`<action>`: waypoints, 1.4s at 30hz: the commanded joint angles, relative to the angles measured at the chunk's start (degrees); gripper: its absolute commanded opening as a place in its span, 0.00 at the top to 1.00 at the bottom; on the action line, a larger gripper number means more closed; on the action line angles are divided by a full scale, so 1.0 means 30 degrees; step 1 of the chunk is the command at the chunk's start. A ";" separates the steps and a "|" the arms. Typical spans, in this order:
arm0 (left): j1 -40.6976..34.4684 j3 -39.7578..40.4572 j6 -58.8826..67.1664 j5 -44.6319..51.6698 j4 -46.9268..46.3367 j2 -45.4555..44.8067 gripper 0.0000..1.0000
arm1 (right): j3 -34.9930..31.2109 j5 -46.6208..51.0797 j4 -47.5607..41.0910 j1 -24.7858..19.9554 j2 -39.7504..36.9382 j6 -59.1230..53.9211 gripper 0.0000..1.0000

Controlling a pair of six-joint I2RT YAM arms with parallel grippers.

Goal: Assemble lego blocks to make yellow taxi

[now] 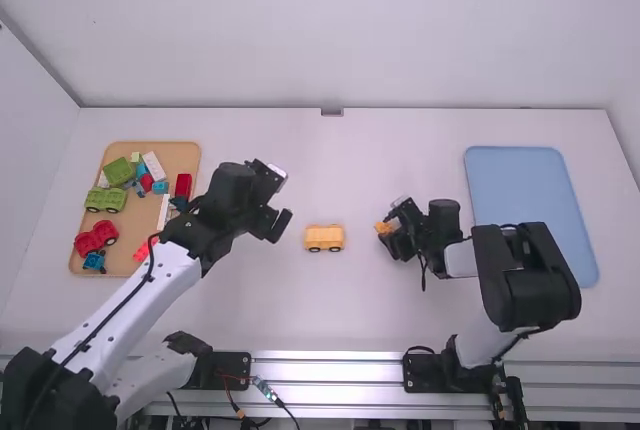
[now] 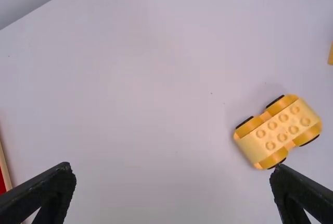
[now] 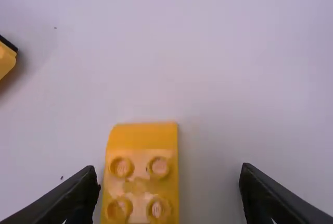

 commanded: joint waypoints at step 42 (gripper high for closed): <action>-0.0007 -0.0182 -0.0277 0.0066 0.0015 0.0044 0.01 | 0.0401 -0.0533 -0.0907 0.0605 -0.0756 -0.1020 0.64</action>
